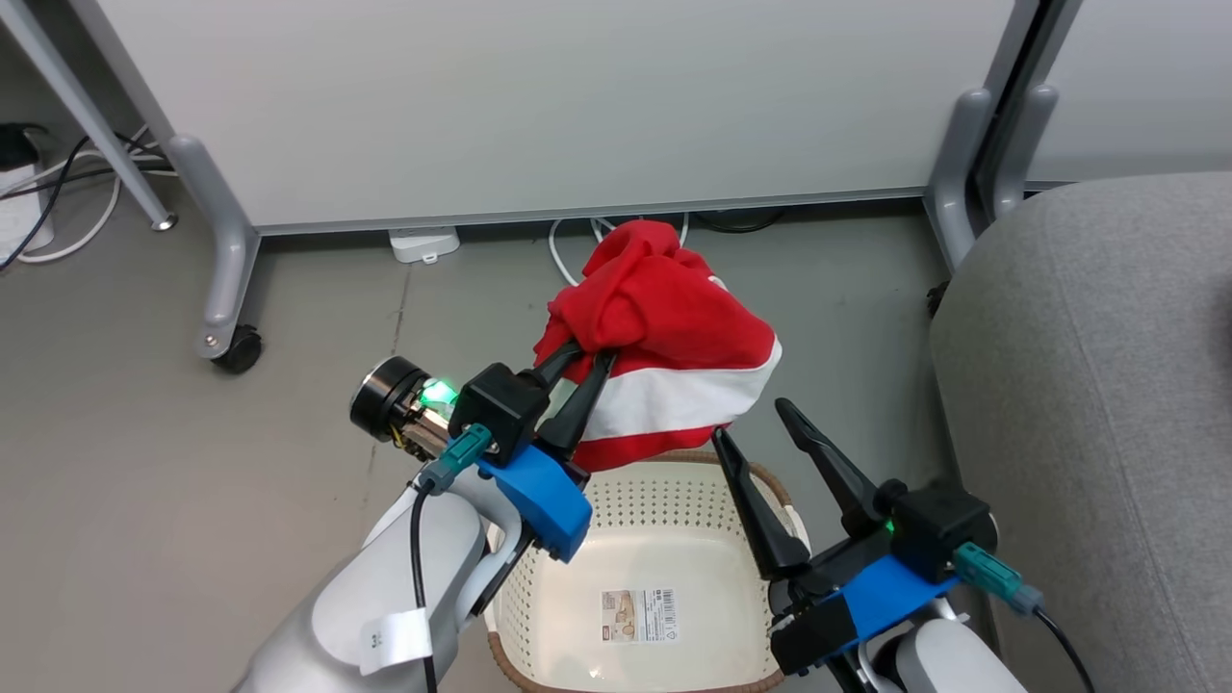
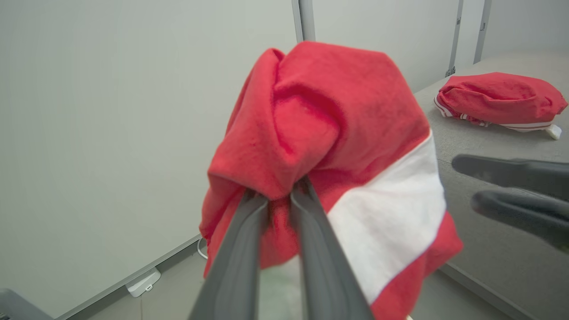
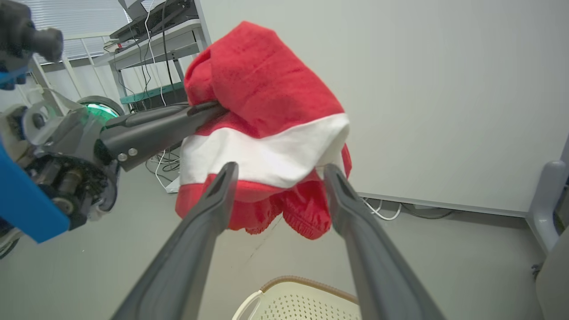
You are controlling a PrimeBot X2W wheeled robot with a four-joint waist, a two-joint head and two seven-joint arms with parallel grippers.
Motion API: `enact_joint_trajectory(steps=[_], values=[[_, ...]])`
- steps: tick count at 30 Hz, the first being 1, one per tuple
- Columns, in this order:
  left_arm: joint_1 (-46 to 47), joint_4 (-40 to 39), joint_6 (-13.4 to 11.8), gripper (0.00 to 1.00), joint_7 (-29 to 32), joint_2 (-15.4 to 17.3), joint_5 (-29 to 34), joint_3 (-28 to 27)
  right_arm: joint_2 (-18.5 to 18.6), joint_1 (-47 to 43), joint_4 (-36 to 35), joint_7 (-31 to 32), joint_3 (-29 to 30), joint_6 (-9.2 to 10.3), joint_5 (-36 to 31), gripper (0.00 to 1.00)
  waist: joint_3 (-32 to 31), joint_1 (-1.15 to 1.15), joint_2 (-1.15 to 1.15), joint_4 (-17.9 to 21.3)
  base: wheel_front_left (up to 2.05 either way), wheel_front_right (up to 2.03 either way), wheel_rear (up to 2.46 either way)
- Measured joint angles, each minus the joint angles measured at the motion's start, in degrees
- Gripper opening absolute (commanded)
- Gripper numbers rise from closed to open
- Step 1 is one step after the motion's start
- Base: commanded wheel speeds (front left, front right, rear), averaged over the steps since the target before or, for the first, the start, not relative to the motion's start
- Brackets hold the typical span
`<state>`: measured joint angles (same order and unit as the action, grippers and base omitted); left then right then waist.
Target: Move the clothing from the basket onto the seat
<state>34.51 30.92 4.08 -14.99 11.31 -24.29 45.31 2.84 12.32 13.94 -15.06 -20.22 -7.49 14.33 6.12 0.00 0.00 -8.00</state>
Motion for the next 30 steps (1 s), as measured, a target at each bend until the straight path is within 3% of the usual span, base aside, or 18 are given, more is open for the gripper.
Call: enact_joint_trajectory(steps=[19,21,30], values=[[1.77,-0.43,2.02,0.00,0.00,-4.05,2.74,0.24,-0.02,9.15,7.01,0.01,-4.95,0.00,8.46,1.00,2.32,0.00,0.00,-3.40,0.00,0.00,0.00],[1.77,-0.44,2.14,0.00,0.00,-4.15,2.94,0.23,-0.02,9.77,7.32,0.01,-4.87,0.00,9.18,0.00,2.40,0.00,0.00,-3.49,0.00,0.00,0.00],[1.77,-0.11,2.61,0.00,0.00,-4.48,3.66,-0.07,-0.01,10.50,8.11,0.01,-5.05,0.00,9.54,0.00,2.07,0.00,0.00,-3.66,0.00,0.00,0.00]])
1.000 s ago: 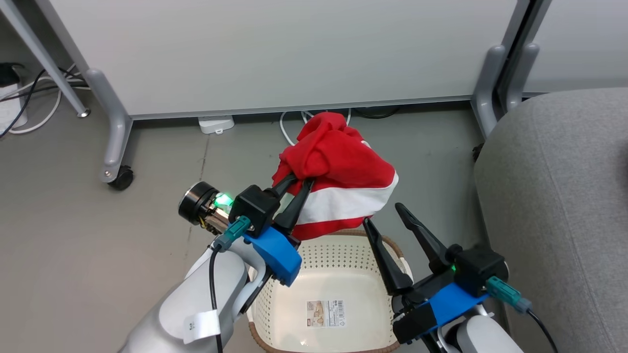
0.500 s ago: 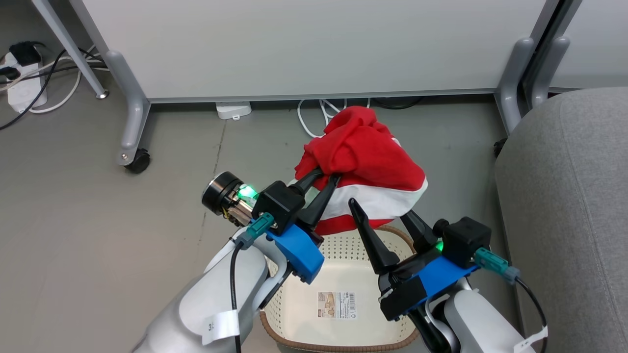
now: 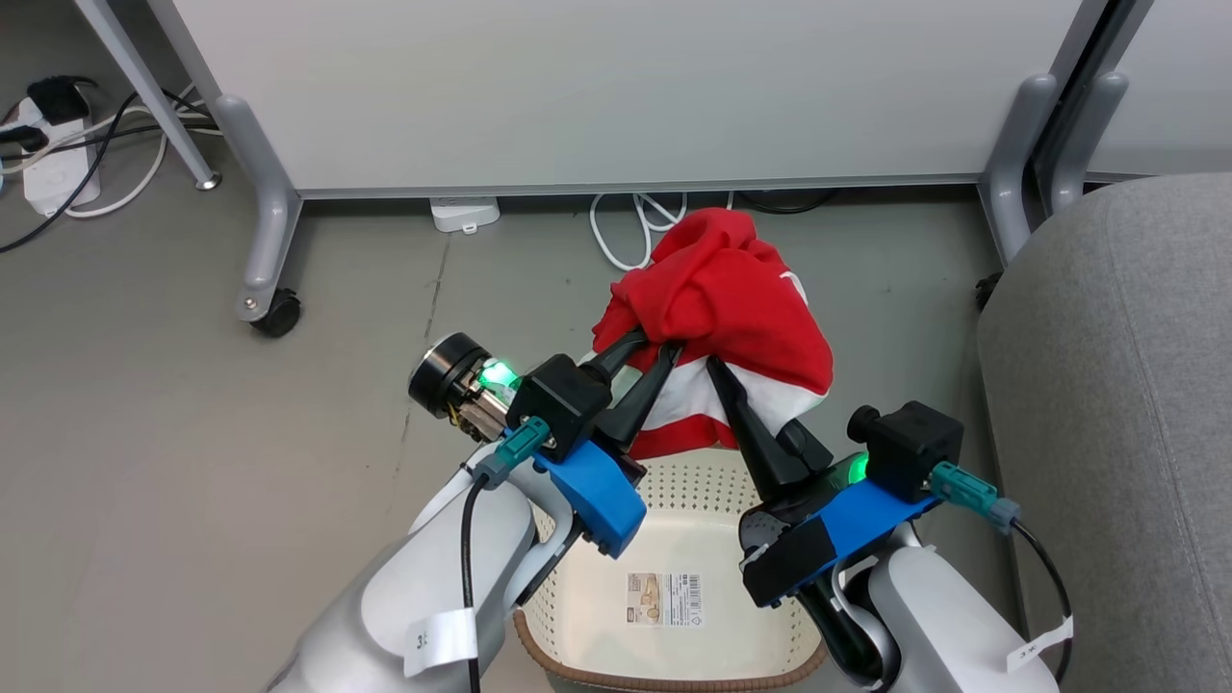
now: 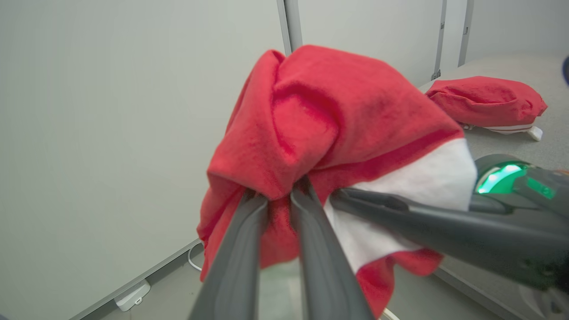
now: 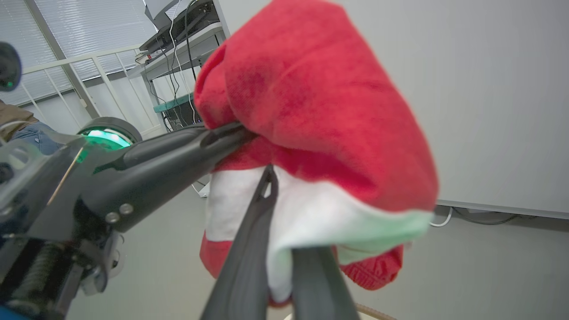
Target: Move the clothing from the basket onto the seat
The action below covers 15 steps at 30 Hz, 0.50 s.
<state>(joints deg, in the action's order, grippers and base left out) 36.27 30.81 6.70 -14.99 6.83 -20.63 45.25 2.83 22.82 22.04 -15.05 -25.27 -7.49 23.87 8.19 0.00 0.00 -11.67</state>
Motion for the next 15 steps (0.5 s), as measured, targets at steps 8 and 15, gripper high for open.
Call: enact_joint_trajectory(steps=[8,15], values=[[0.00,0.33,0.27,0.00,0.00,-0.10,0.25,-0.22,0.00,-0.04,-0.07,0.00,-0.25,0.00,-0.11,0.00,-0.17,0.00,0.00,0.09,0.00,0.00,0.00],[0.00,0.80,0.41,1.00,0.00,-0.37,0.41,-0.81,0.00,-0.03,-0.08,0.00,-0.19,0.00,-0.52,0.00,-0.03,0.00,0.00,0.11,0.00,0.00,0.00]])
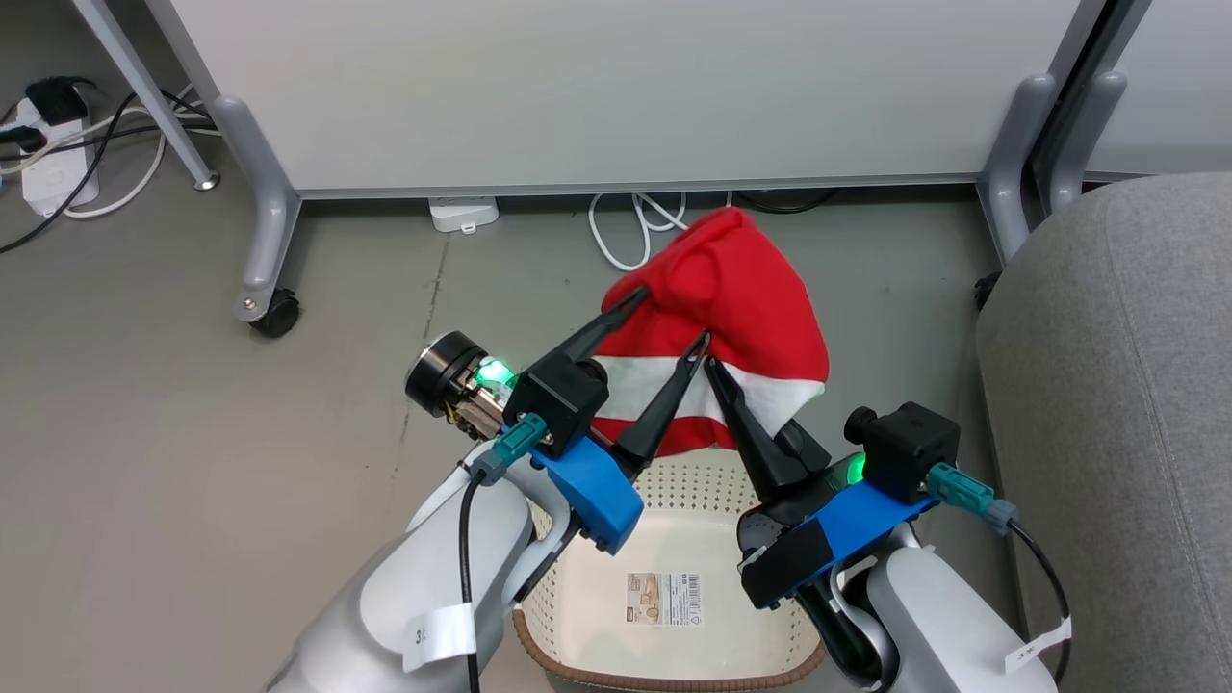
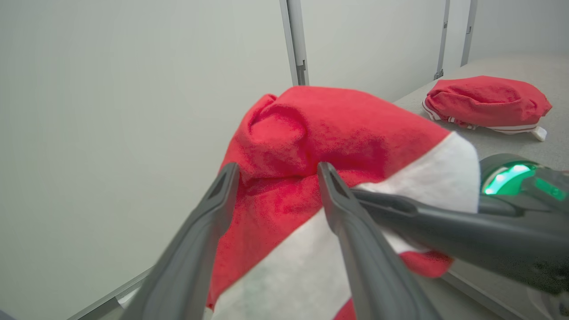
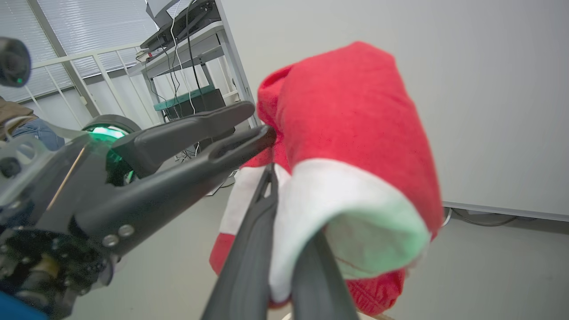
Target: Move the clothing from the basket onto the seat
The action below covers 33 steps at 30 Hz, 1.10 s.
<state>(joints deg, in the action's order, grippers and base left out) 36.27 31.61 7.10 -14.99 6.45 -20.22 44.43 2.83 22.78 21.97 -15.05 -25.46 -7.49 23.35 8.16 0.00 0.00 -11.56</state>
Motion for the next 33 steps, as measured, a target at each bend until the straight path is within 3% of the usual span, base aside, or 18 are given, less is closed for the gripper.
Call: enact_joint_trajectory(steps=[19,33], values=[[-0.03,-1.02,0.02,1.00,0.00,0.30,1.76,-2.40,0.00,0.05,-0.45,0.00,1.88,0.00,-2.54,0.00,0.93,0.00,0.00,1.48,0.00,0.00,0.00],[0.03,-1.82,0.29,1.00,0.00,1.33,3.09,-2.92,0.00,1.54,-5.15,0.00,8.83,0.00,-8.43,0.00,4.61,0.00,0.00,8.76,0.00,0.00,0.00]])
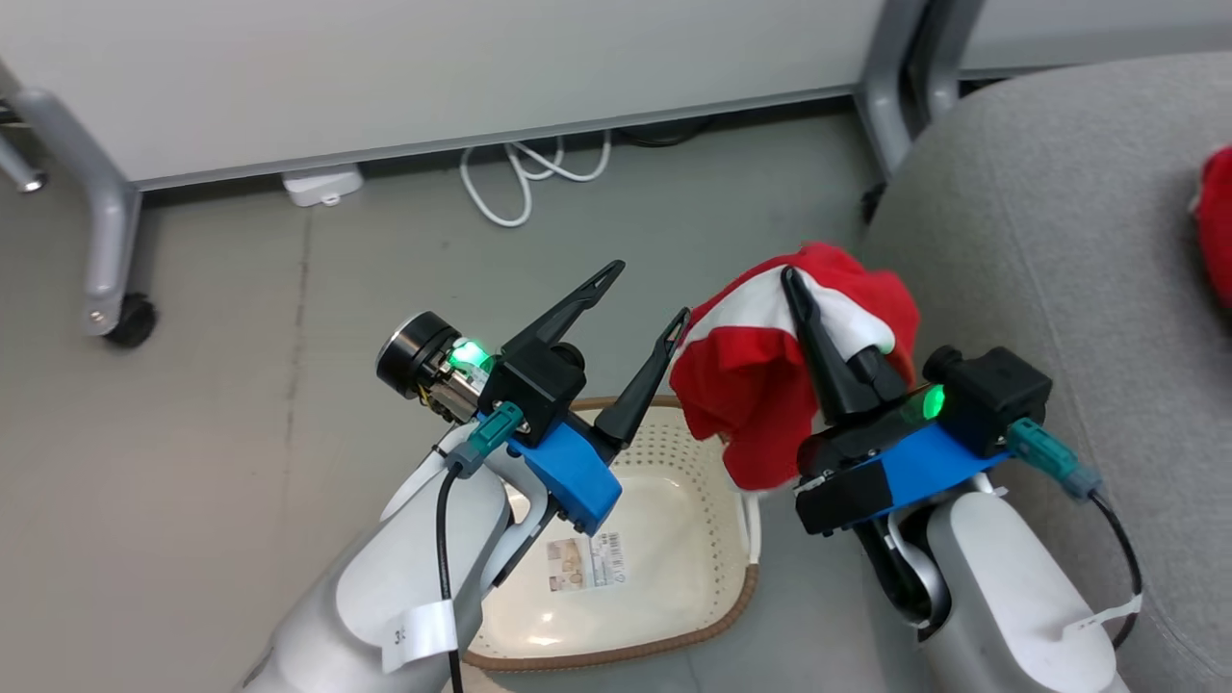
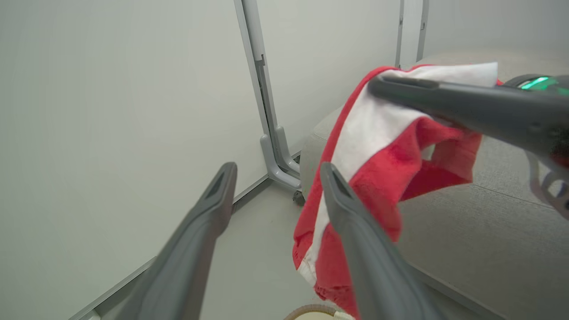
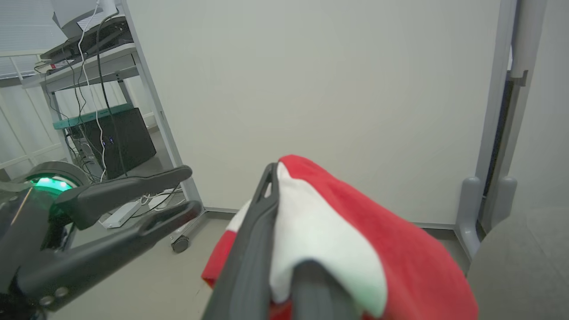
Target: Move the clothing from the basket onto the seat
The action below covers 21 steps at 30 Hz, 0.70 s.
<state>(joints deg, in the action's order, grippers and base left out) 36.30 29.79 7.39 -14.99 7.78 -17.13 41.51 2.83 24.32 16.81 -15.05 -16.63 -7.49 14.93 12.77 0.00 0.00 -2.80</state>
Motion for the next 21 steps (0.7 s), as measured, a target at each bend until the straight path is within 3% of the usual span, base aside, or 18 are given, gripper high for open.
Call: enact_joint_trajectory(steps=[21], values=[[0.55,0.60,0.04,1.00,-0.01,0.43,-0.16,4.78,0.37,-5.19,-6.97,0.00,9.40,0.00,-3.66,0.00,3.22,0.00,0.00,16.33,0.00,0.00,0.00]])
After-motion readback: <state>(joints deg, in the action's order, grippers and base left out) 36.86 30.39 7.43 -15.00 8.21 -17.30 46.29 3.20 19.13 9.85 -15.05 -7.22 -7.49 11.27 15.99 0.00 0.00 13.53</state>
